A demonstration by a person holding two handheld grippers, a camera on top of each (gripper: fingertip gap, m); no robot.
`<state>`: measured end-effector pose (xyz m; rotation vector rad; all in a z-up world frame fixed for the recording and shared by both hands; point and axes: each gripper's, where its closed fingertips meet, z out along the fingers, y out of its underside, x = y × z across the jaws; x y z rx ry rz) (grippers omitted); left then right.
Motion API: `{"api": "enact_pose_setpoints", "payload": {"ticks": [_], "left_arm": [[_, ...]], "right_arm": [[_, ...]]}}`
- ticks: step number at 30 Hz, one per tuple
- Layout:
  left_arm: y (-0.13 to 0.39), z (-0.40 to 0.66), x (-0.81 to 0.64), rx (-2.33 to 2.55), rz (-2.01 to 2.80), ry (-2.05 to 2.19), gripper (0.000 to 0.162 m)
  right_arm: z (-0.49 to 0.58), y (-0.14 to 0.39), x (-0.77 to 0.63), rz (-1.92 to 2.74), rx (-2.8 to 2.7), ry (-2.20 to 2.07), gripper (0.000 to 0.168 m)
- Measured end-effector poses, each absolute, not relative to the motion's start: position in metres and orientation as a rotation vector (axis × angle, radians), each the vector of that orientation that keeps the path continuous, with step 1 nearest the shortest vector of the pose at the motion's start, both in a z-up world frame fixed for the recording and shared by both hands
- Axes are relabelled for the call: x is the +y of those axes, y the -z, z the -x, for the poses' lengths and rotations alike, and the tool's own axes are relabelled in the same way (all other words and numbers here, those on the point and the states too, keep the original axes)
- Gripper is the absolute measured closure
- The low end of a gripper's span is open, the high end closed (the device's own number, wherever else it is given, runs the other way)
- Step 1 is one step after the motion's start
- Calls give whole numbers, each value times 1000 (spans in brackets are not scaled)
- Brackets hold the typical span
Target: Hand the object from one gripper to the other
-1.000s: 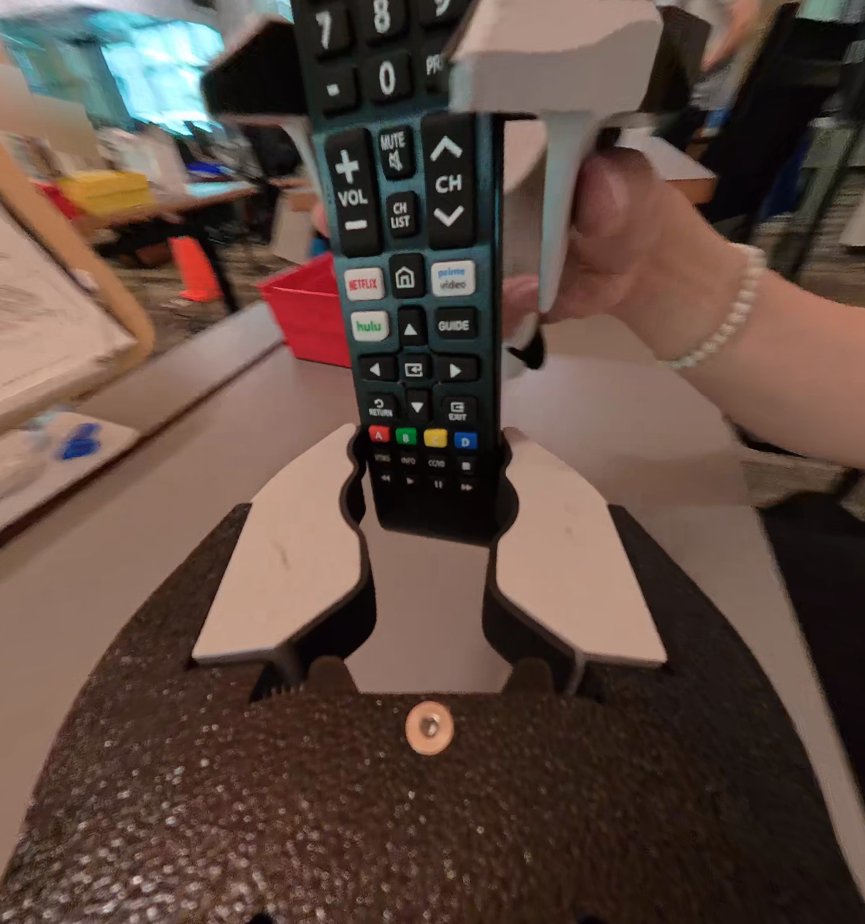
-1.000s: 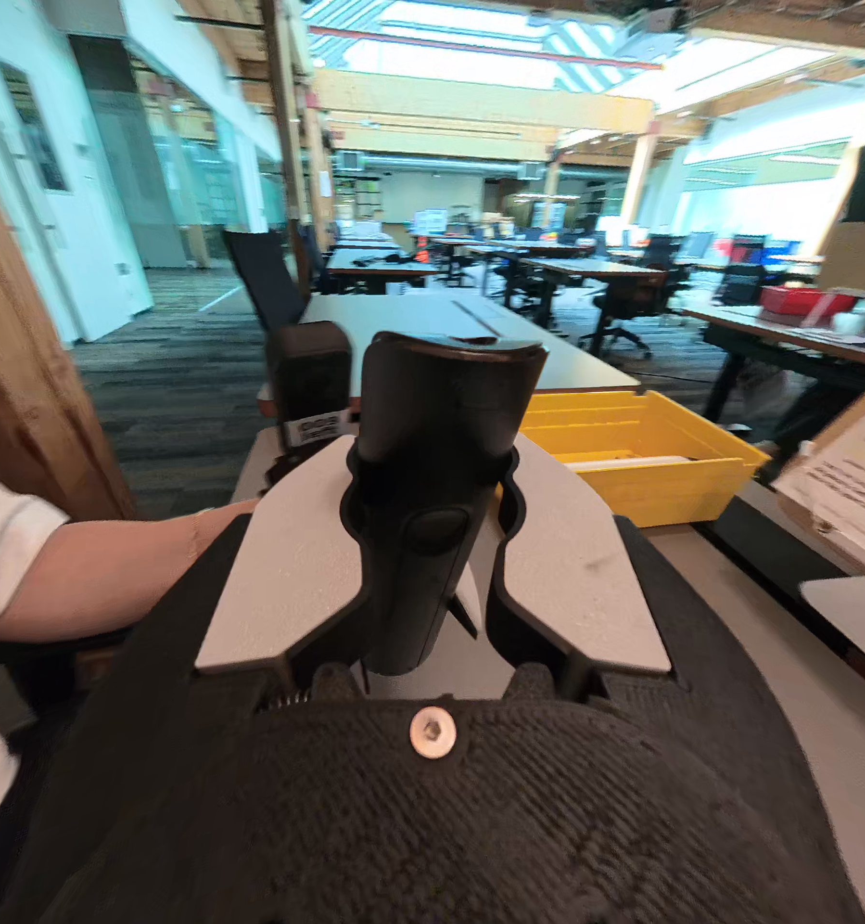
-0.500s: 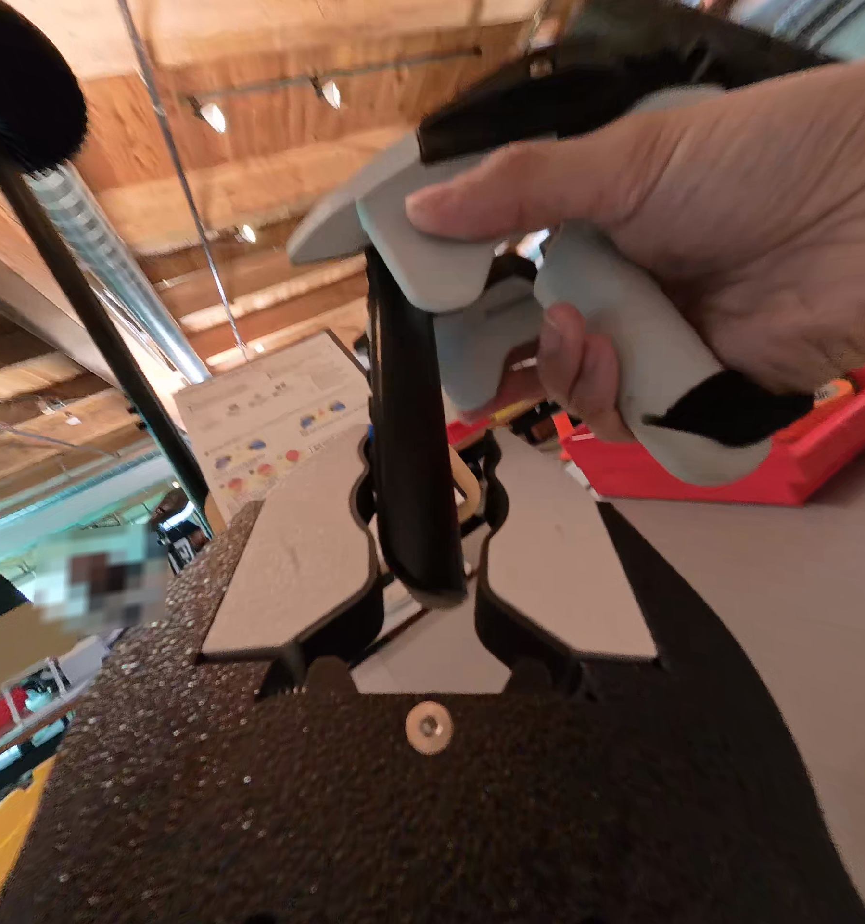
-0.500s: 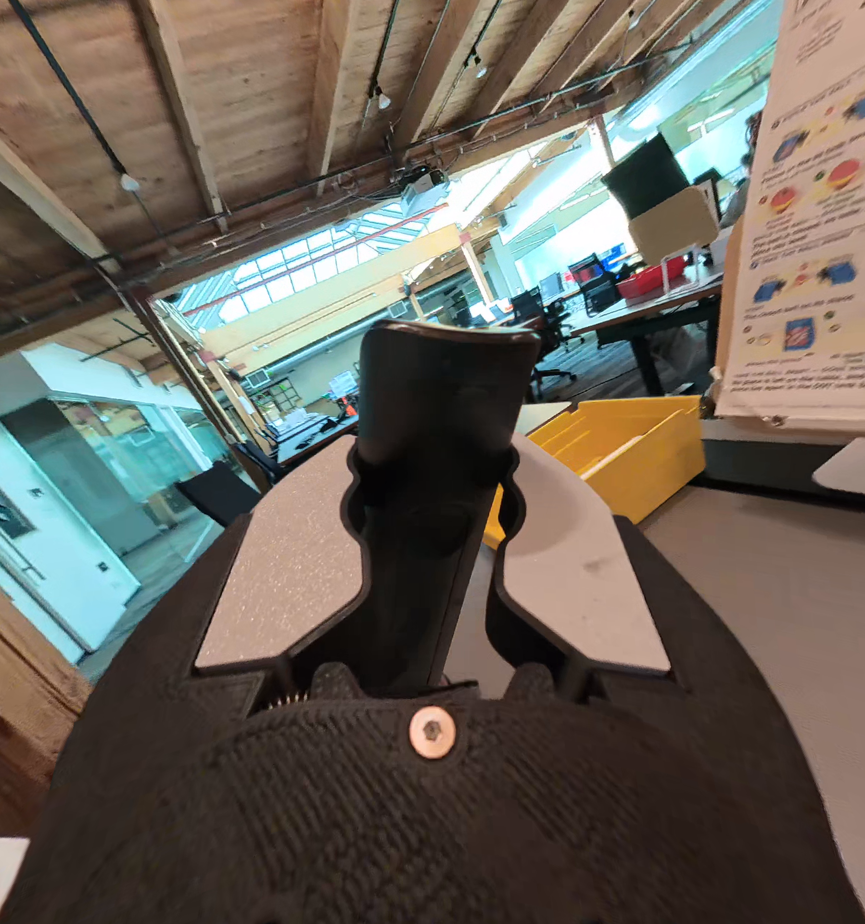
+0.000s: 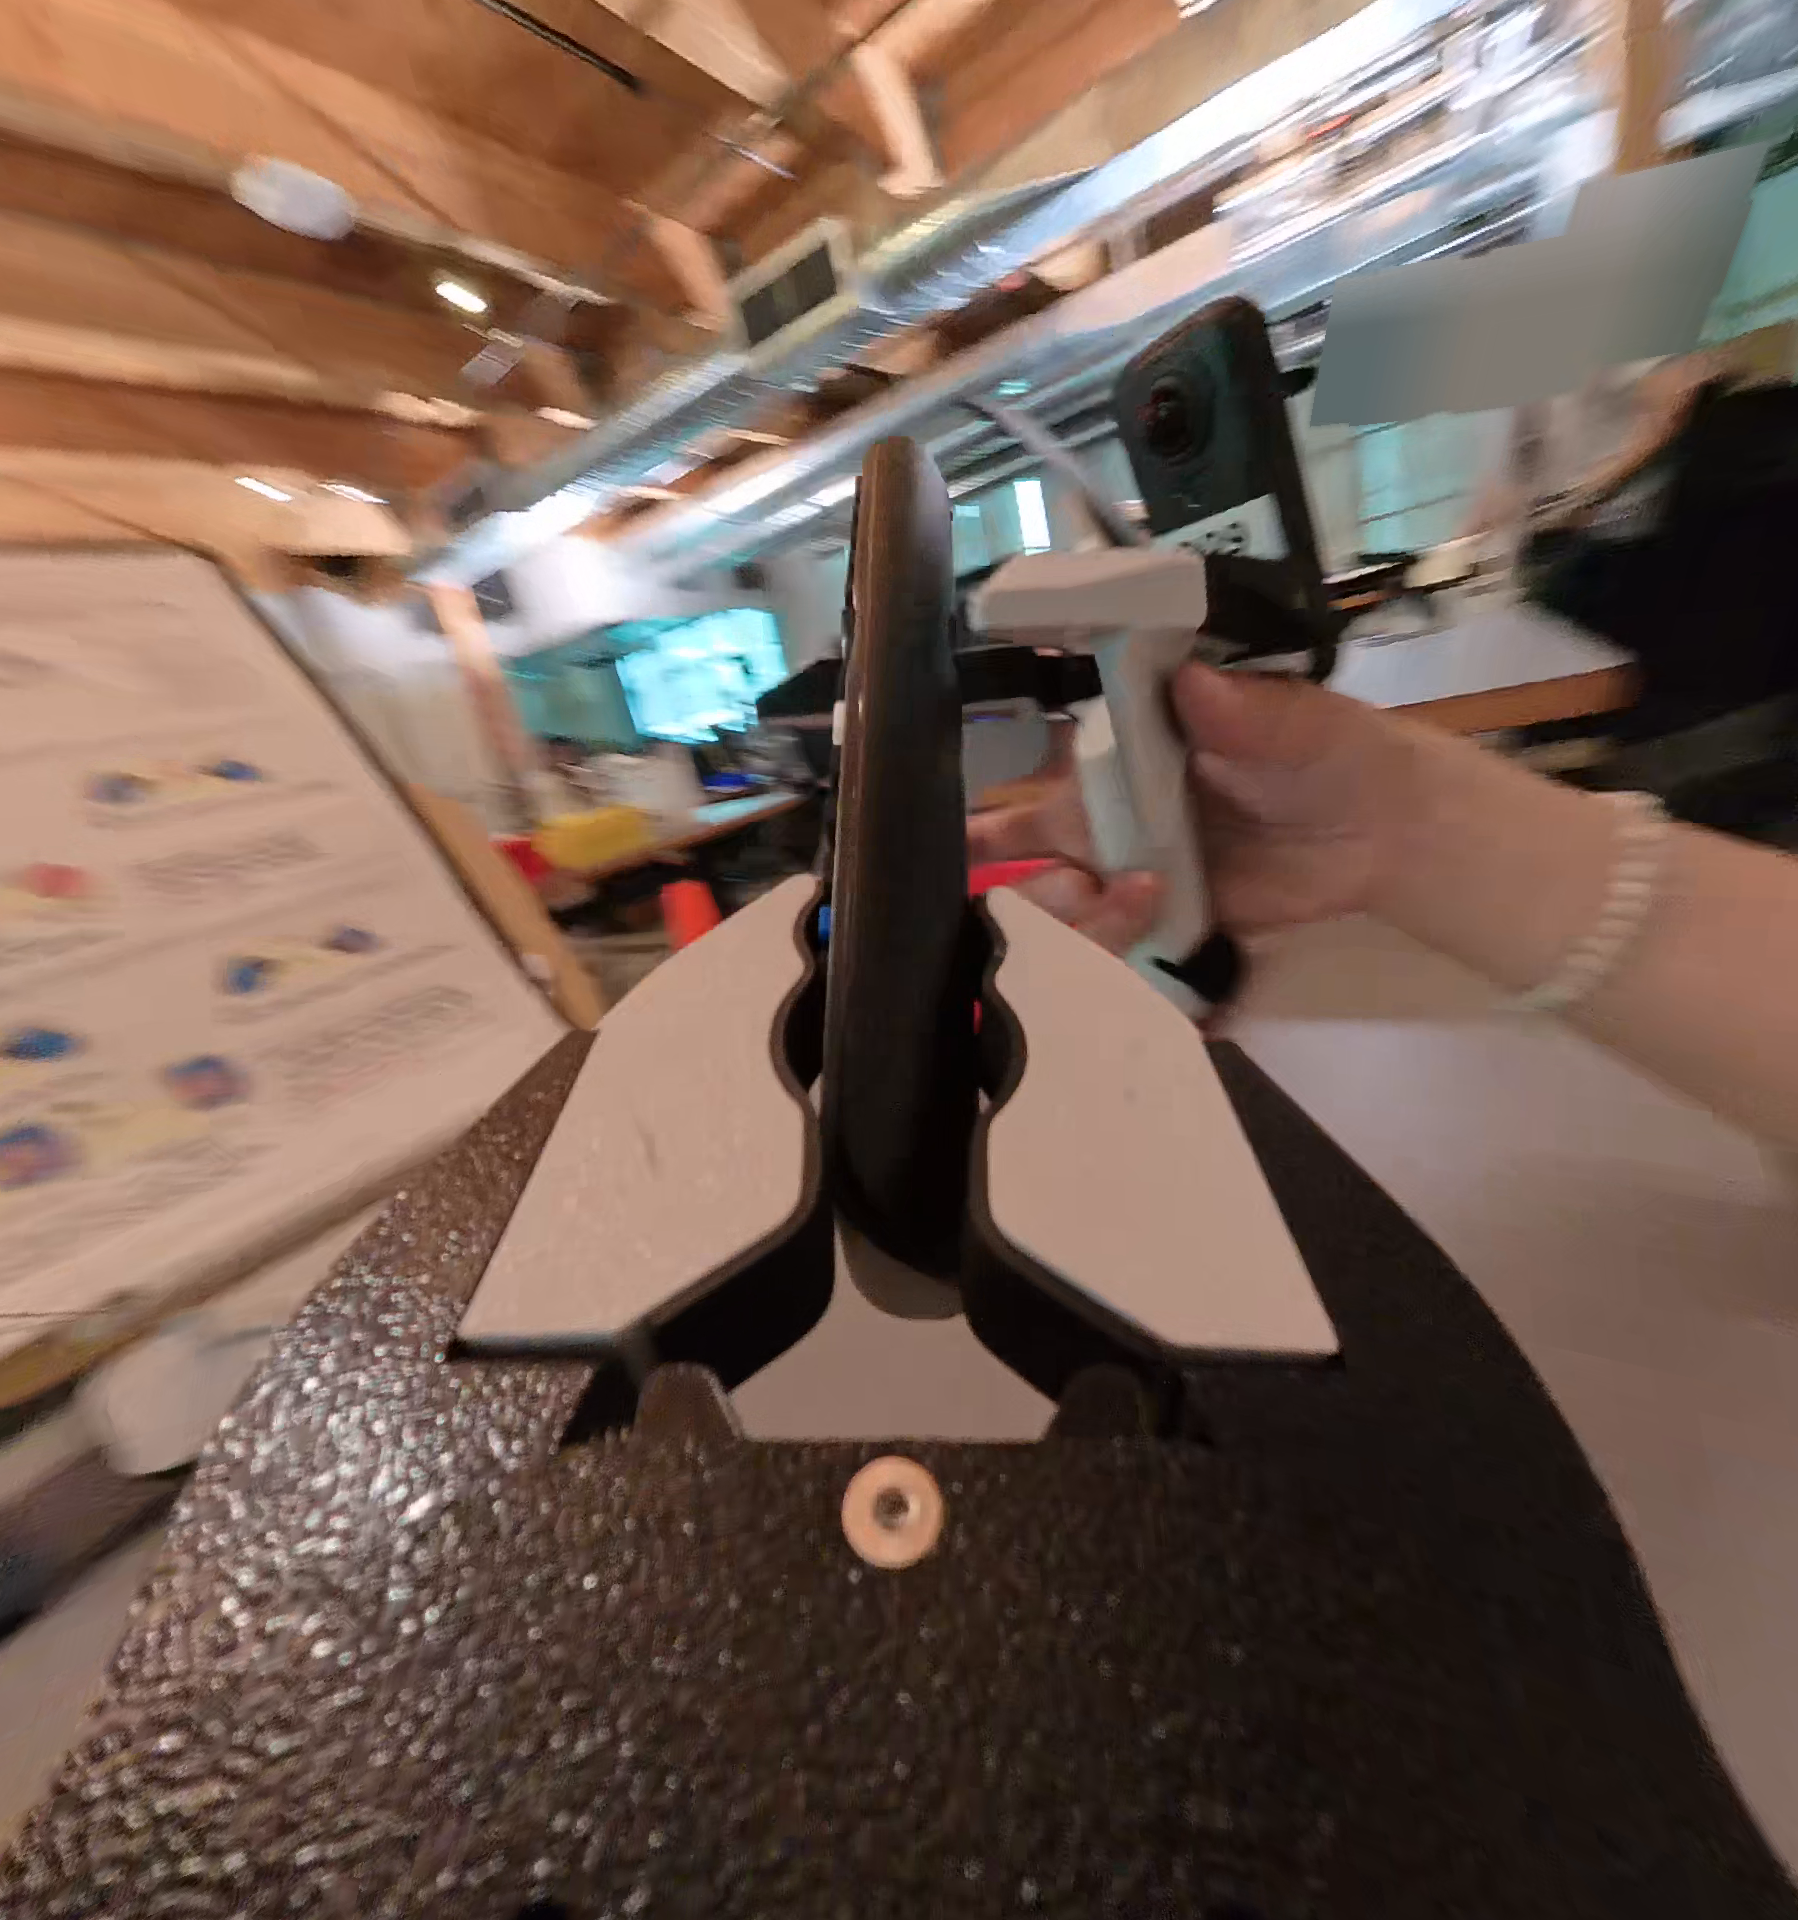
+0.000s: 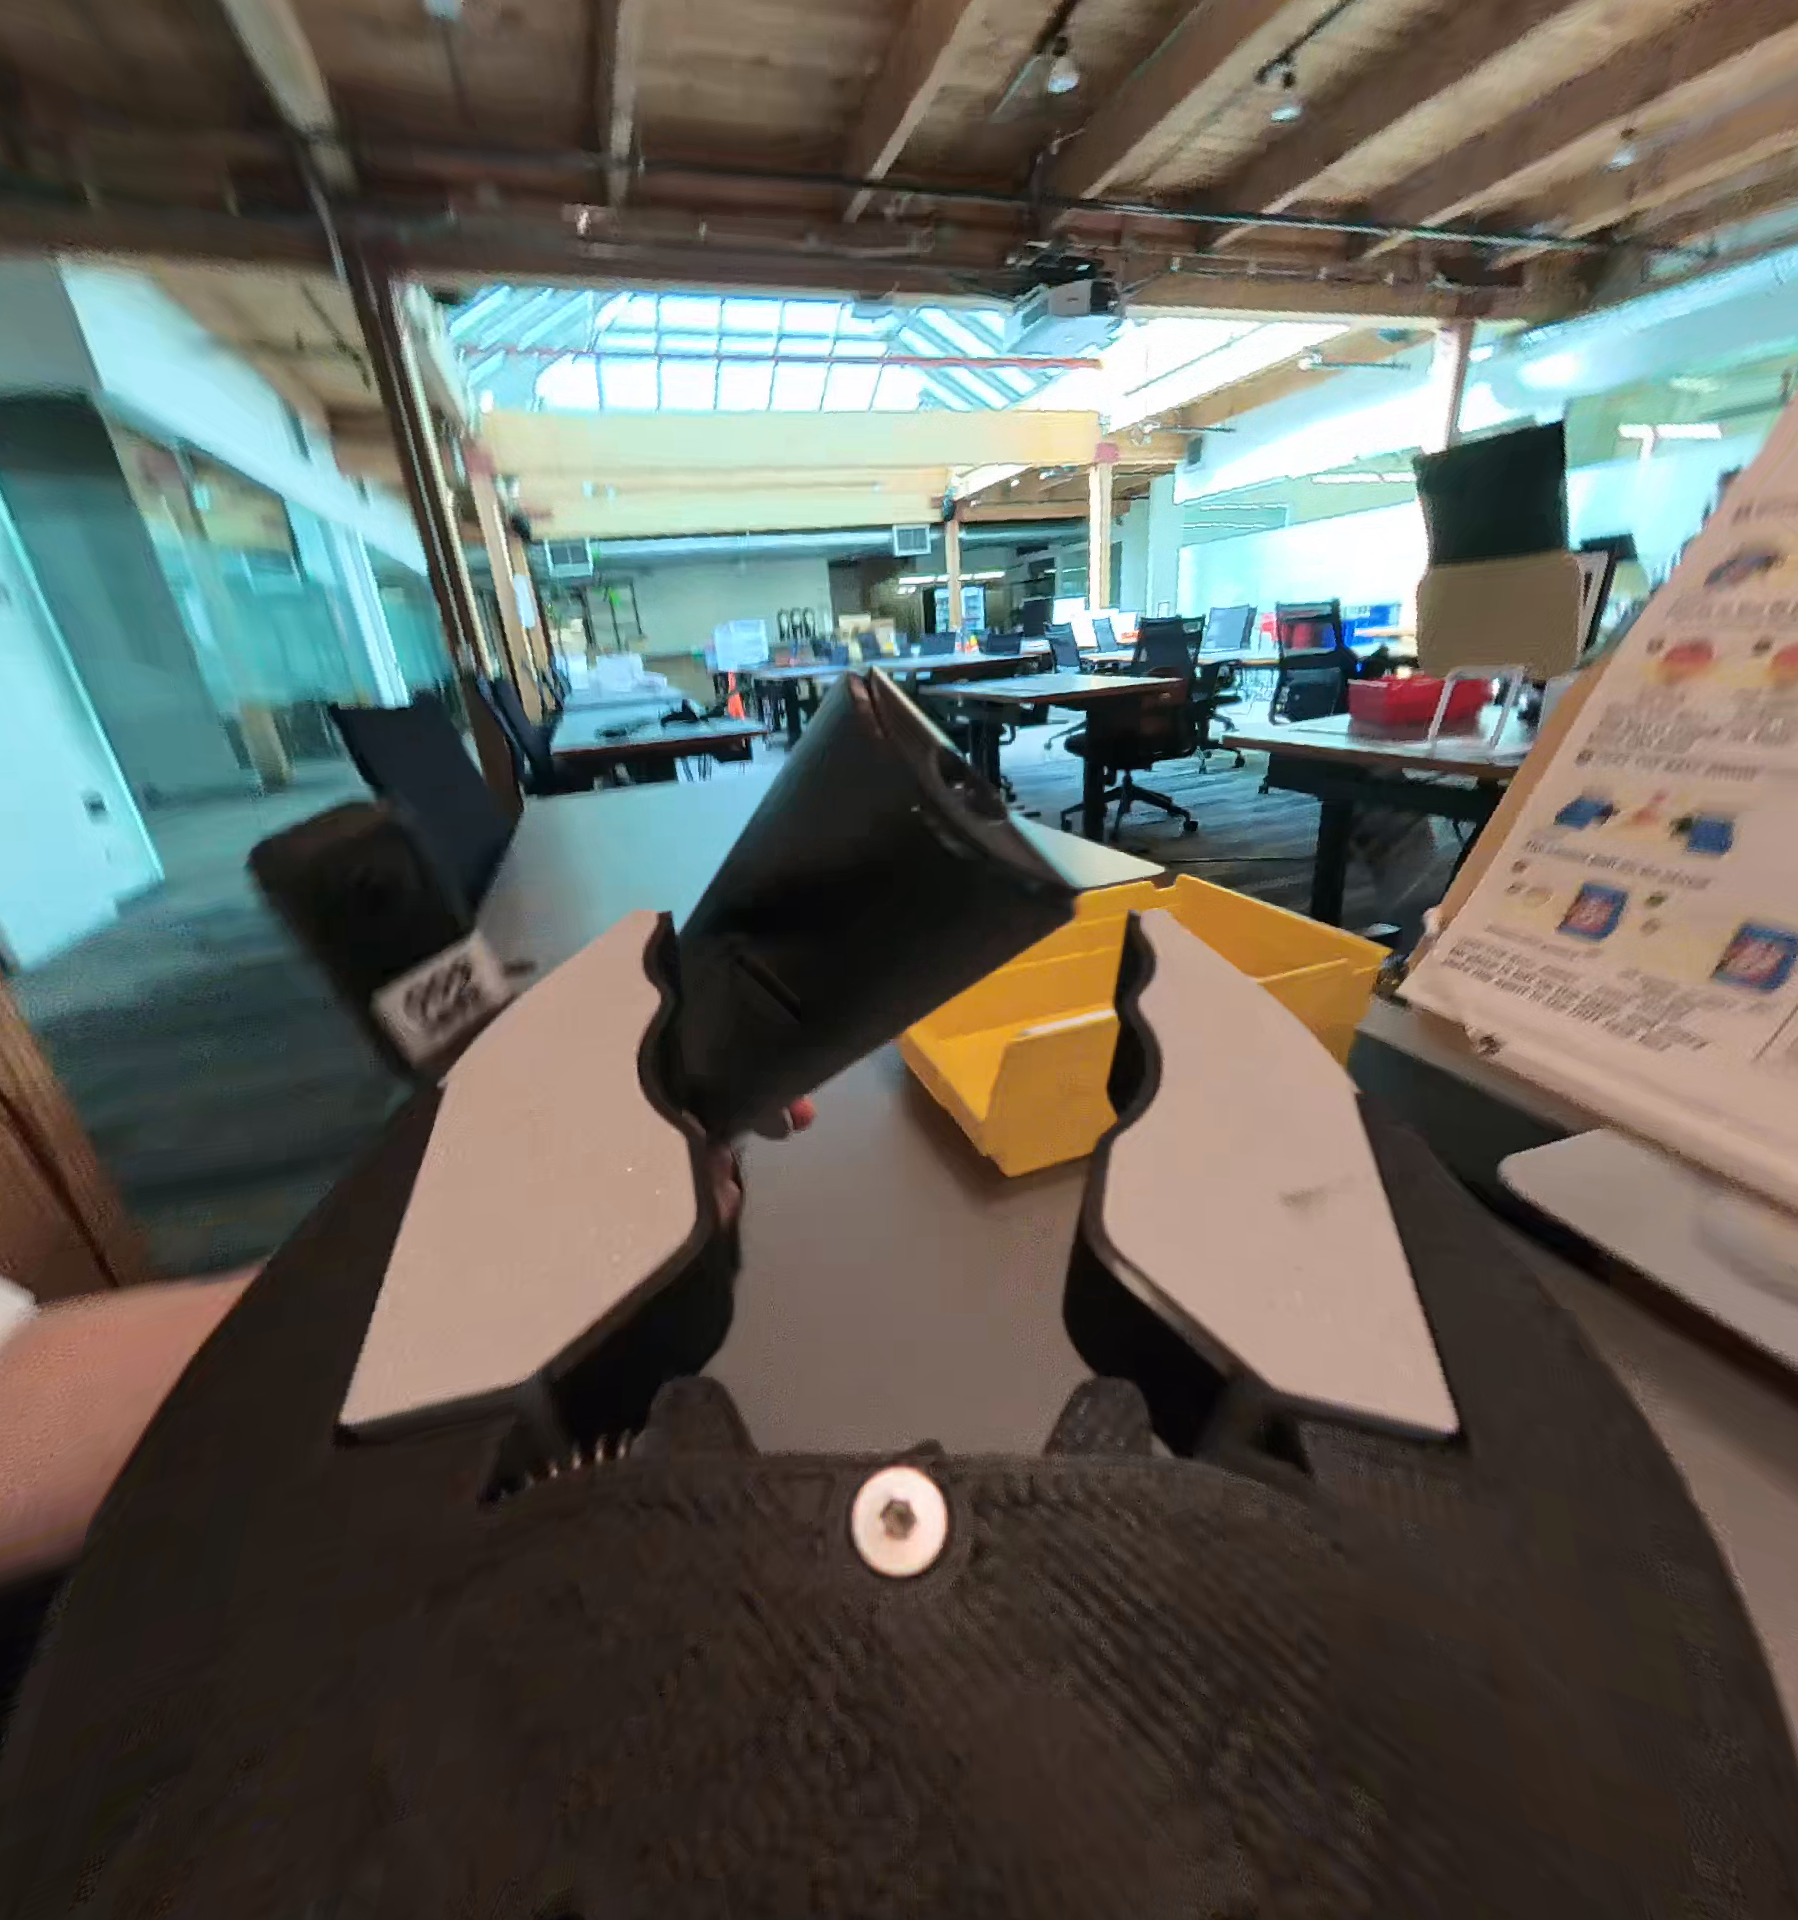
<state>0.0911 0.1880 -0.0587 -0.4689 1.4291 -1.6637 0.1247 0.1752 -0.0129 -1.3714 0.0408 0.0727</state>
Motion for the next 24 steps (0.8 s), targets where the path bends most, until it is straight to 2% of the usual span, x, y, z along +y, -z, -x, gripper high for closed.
{"api": "enact_pose_setpoints", "payload": {"ticks": [1,4,10,16,20,22,24], "left_arm": [[61,-86,188,1507,466,1752,138],[77,-74,195,1738,498,1910,138],[99,-67,201,1932,541,1911,138],[108,-59,193,2036,505,1900,138],[112,-63,196,2024,503,1879,137],[109,-67,198,1967,488,1843,131],[101,-77,207,1828,488,1767,117]], "right_arm": [[-123,14,170,1400,-25,-52,86],[-99,27,159,1543,-238,-148,93],[-82,70,164,1807,-462,-79,99],[-71,78,175,1762,-503,-131,135],[-73,85,179,1794,-452,-184,139],[-75,84,180,1792,-414,-193,140],[-80,81,181,1773,-329,-206,140]]}}
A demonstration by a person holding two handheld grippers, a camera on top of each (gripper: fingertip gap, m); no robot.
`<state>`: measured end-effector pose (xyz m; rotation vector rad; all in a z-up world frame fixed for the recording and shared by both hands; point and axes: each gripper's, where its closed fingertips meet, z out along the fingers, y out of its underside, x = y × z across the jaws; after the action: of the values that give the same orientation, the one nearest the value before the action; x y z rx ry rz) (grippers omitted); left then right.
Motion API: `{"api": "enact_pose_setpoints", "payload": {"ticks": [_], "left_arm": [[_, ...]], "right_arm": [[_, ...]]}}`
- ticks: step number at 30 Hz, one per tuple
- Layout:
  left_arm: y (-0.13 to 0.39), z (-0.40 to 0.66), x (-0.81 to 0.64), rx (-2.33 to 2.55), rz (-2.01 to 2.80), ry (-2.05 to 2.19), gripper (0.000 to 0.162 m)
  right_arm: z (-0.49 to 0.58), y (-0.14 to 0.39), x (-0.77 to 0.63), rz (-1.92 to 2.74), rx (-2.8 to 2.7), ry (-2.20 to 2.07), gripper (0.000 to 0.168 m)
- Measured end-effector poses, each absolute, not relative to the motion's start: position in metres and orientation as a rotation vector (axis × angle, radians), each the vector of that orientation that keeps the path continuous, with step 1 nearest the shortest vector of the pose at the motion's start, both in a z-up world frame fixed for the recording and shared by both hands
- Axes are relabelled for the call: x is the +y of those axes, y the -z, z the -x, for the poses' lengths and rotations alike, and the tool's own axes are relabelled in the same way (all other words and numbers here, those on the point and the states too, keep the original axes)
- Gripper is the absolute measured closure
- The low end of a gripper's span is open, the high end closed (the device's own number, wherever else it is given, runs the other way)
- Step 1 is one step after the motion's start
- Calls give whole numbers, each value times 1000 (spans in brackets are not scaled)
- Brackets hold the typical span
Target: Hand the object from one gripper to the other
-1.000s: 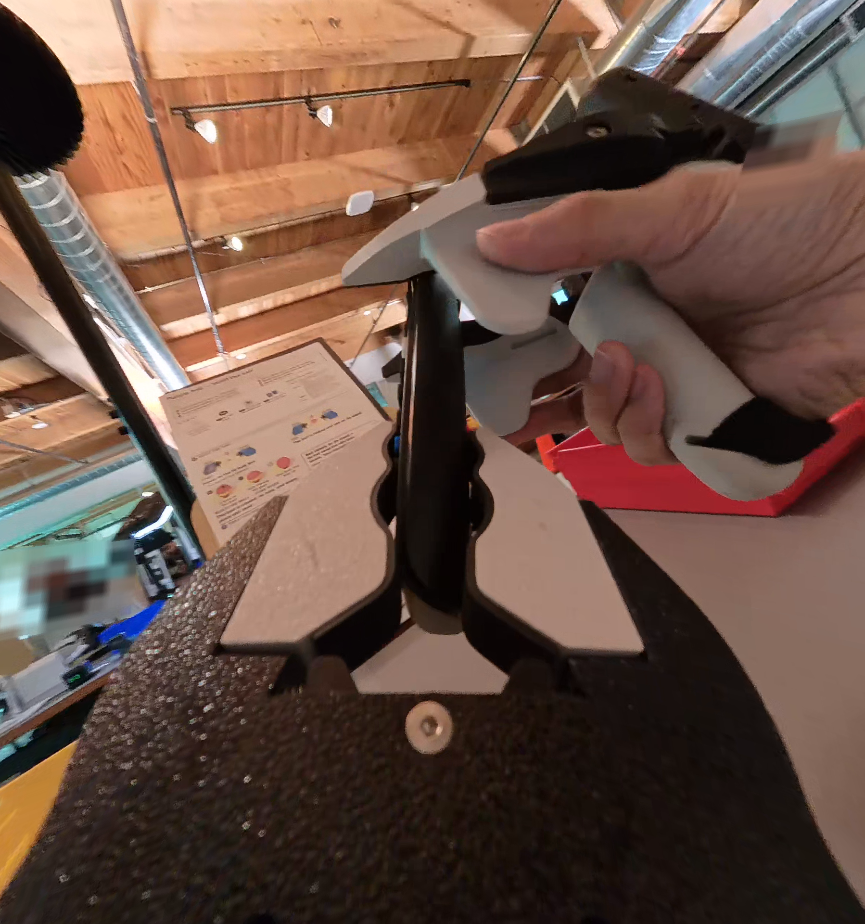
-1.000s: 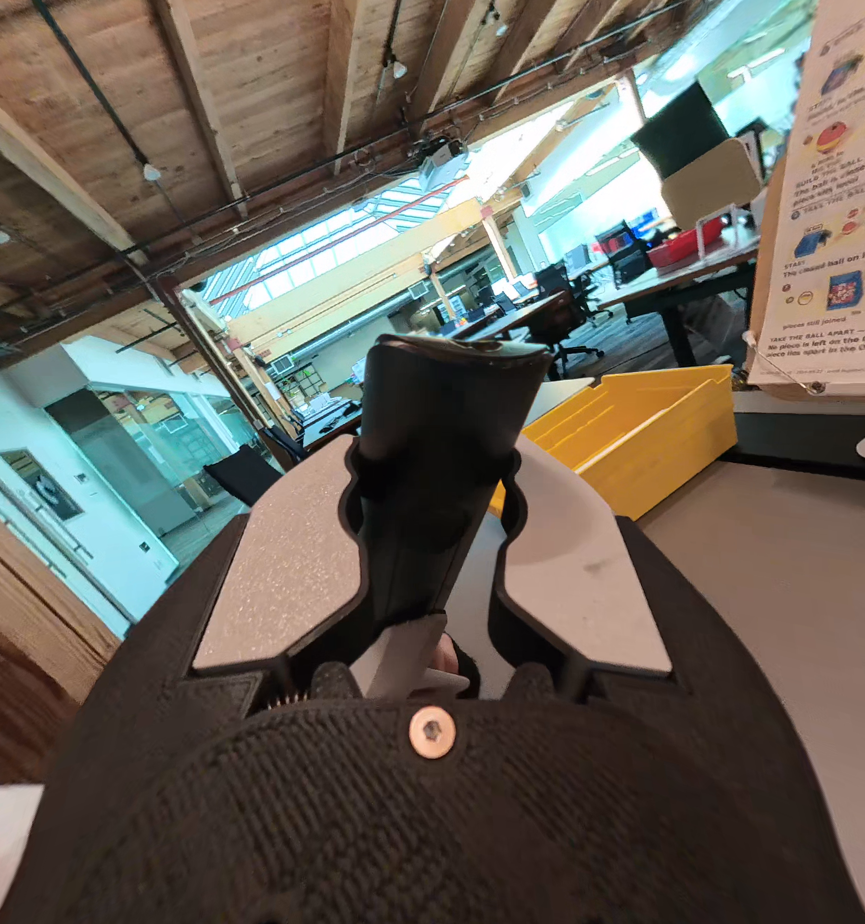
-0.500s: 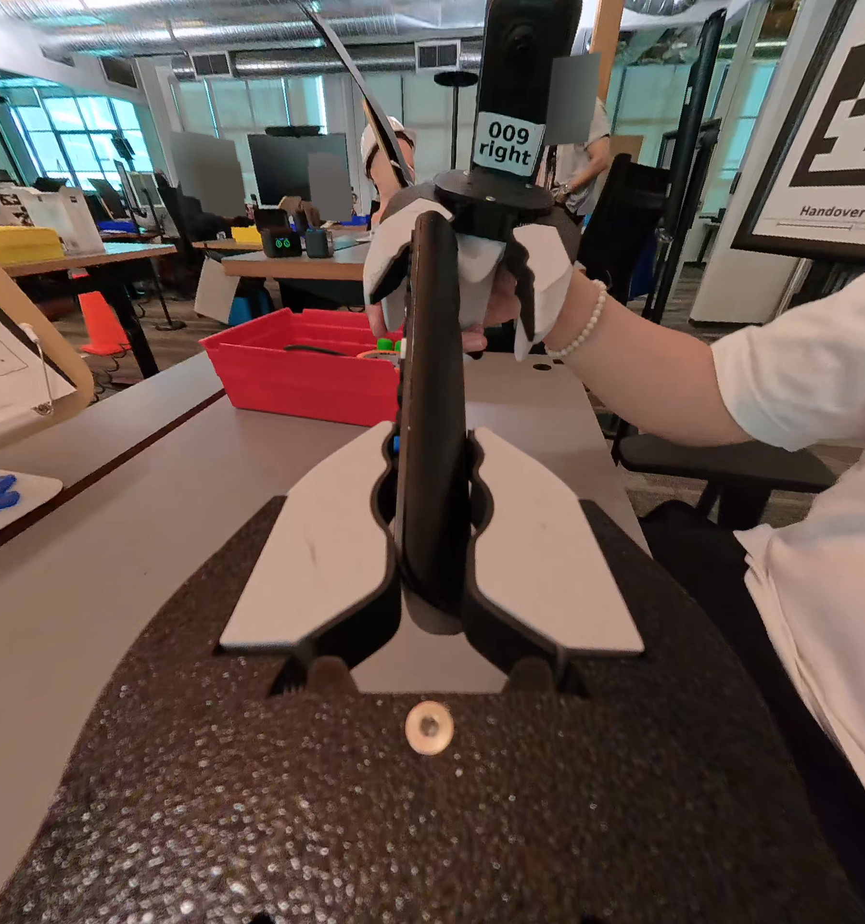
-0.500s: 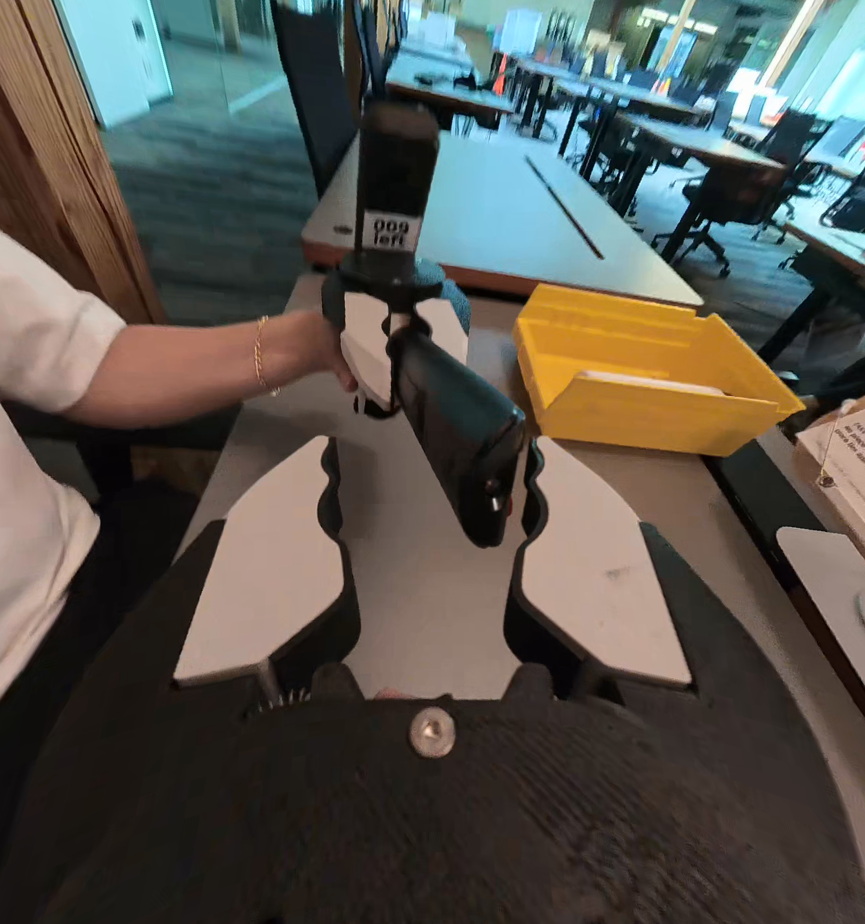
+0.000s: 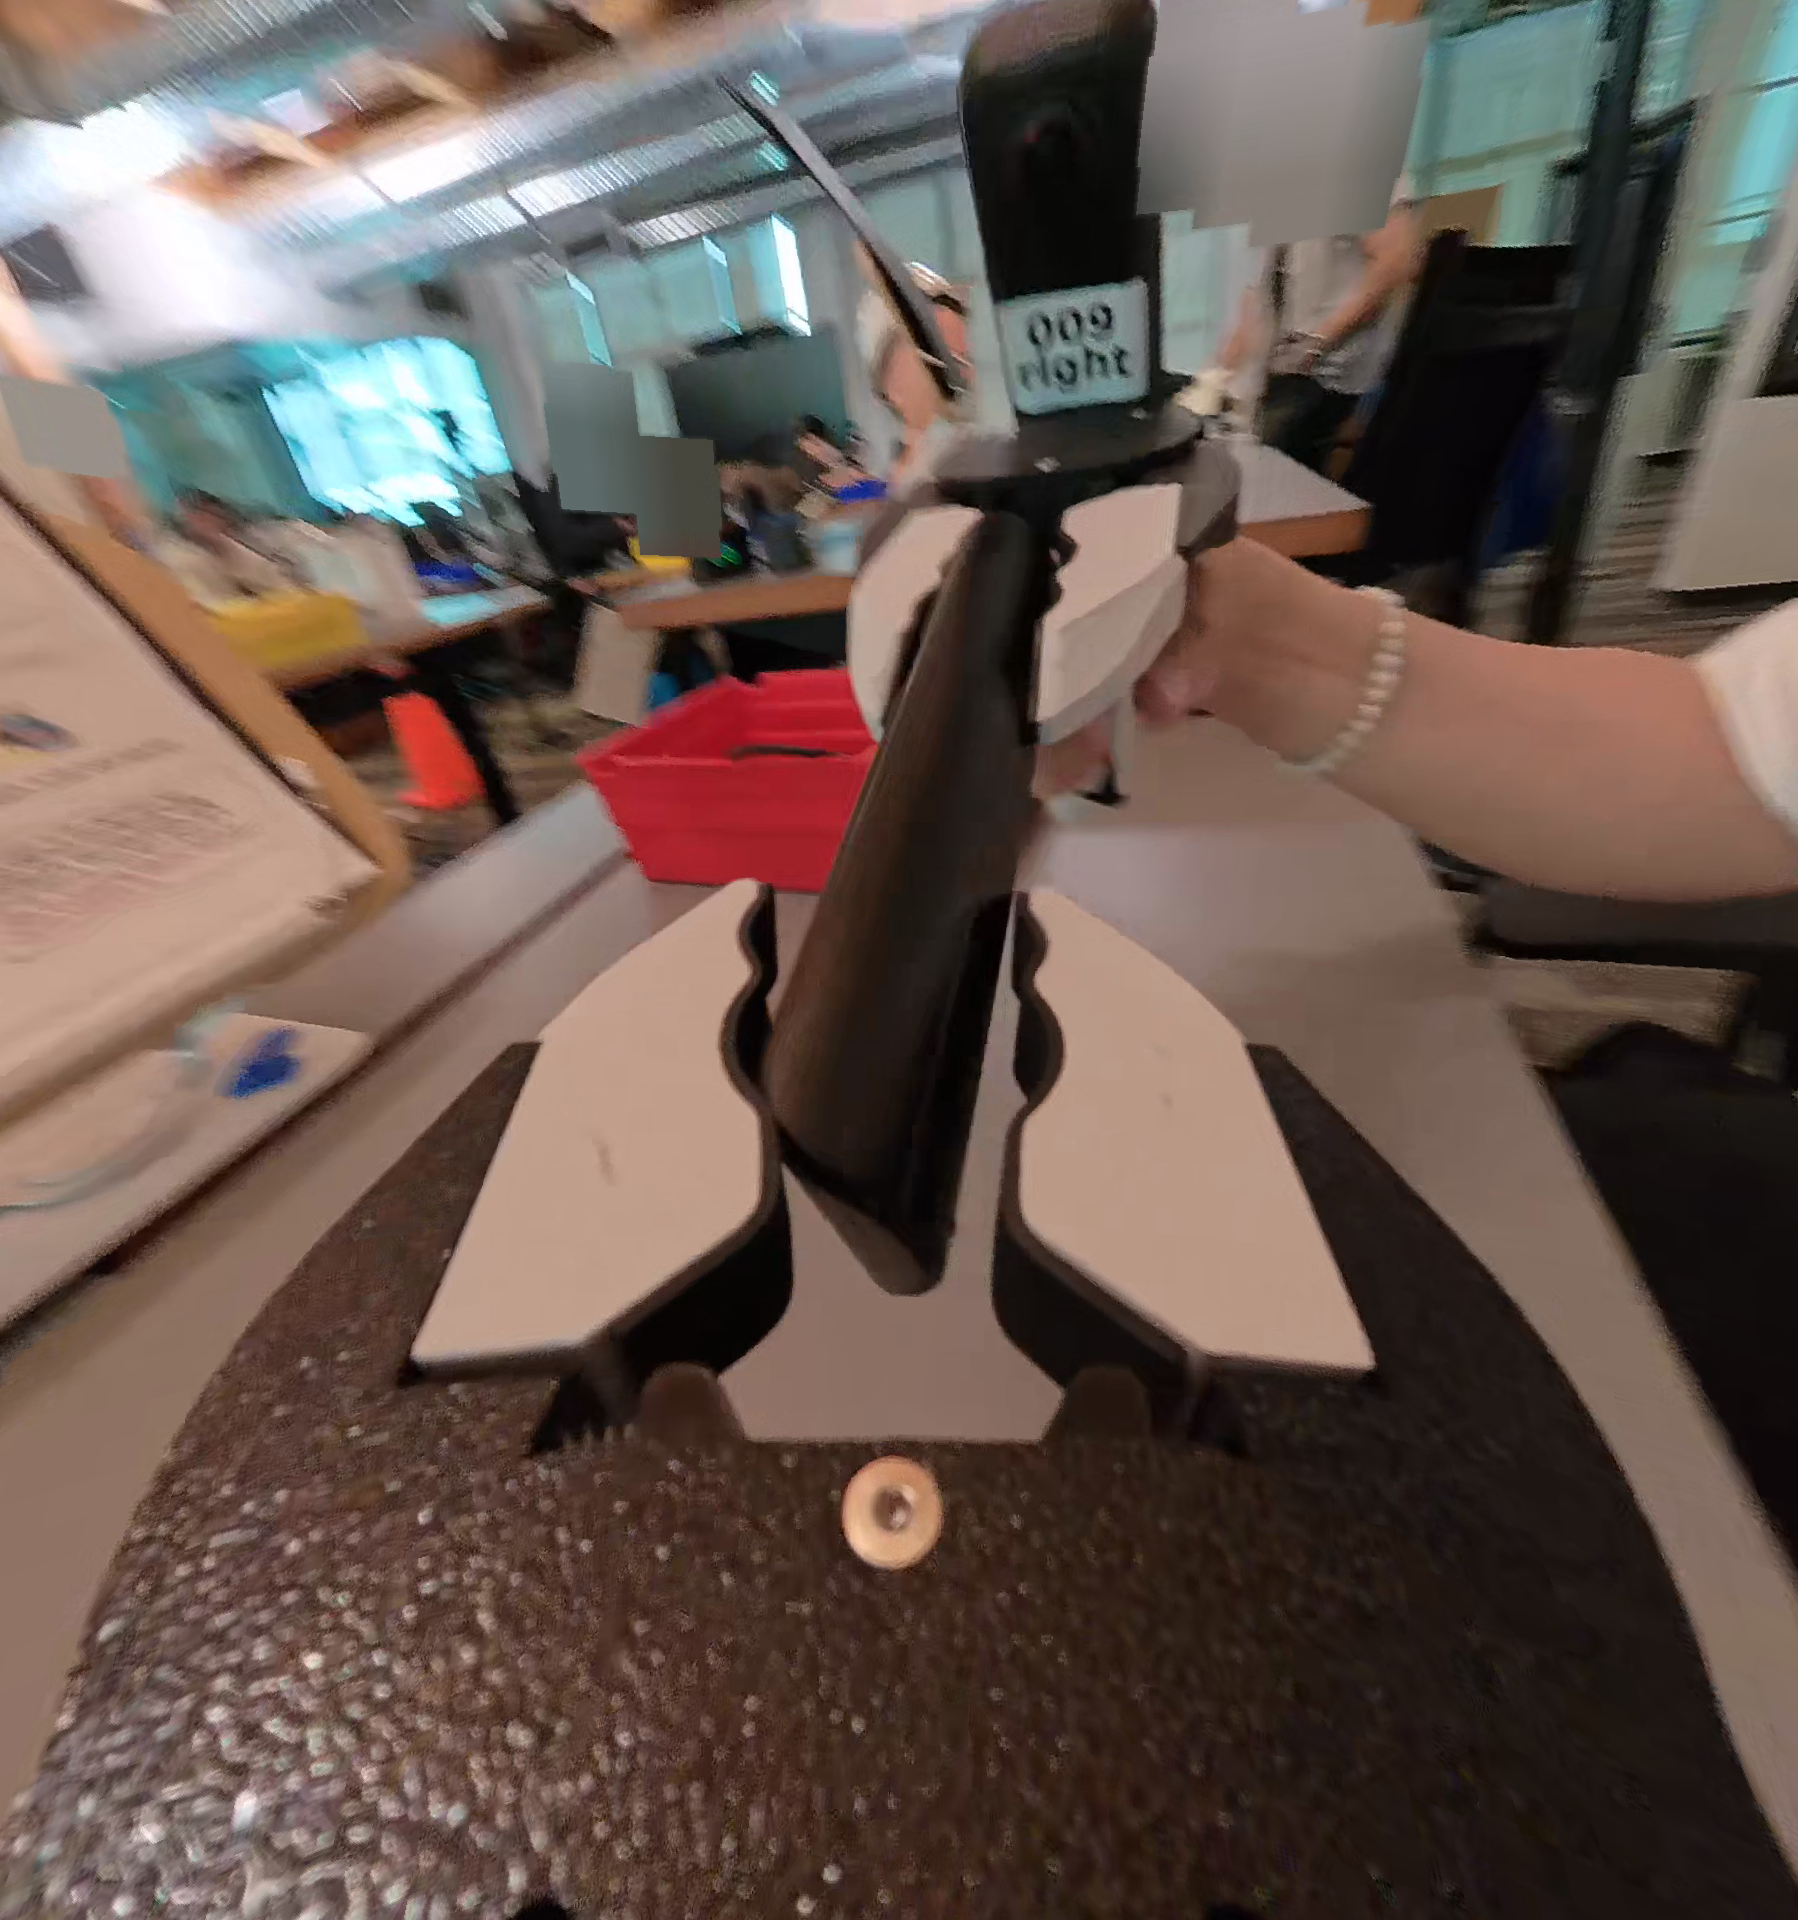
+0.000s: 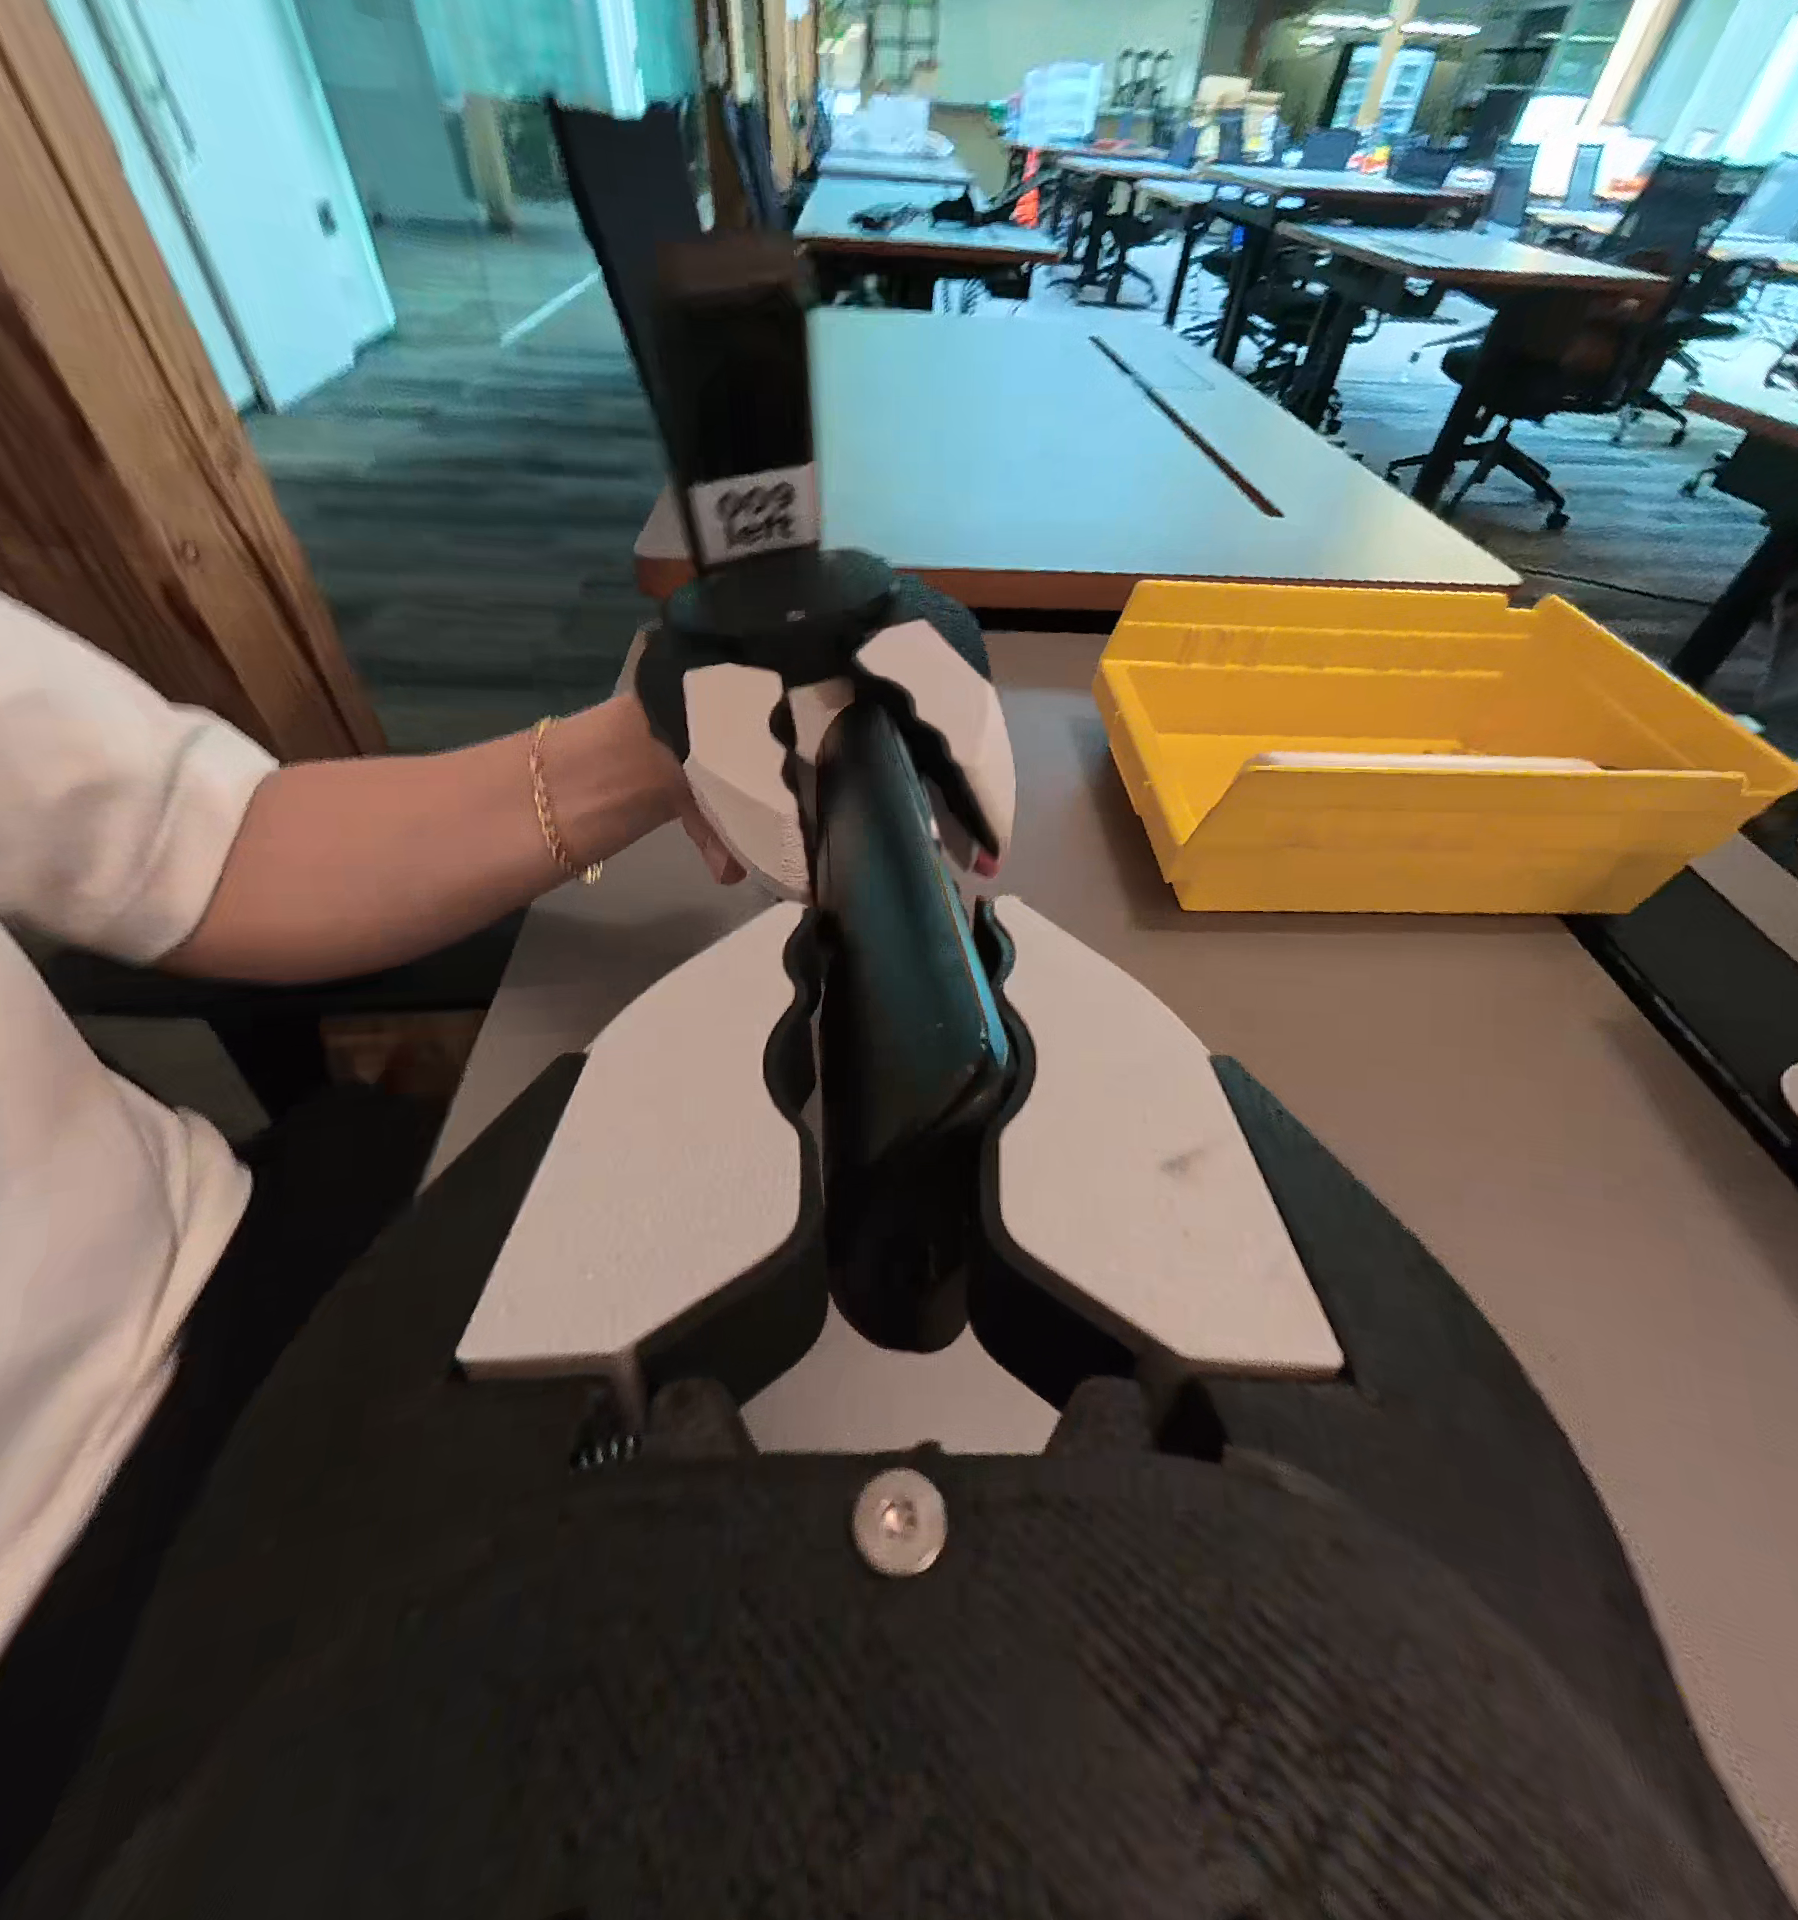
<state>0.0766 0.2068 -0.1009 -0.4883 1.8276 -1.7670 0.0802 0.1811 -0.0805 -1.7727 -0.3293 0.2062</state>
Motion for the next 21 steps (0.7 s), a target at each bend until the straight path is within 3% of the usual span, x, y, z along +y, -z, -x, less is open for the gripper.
{"api": "enact_pose_setpoints", "payload": {"ticks": [3,7,12,21], "left_arm": [[86,-86,221,1624,414,1564,91],[86,-92,224,1560,270,1178,78],[85,-88,217,1556,201,1152,91],[98,-83,197,1664,141,1184,101]], "right_arm": [[-92,70,182,1719,-91,-378,140],[-95,67,176,1696,58,-603,140],[-99,75,169,1752,106,-700,140],[-91,80,164,1760,96,-828,140]]}}
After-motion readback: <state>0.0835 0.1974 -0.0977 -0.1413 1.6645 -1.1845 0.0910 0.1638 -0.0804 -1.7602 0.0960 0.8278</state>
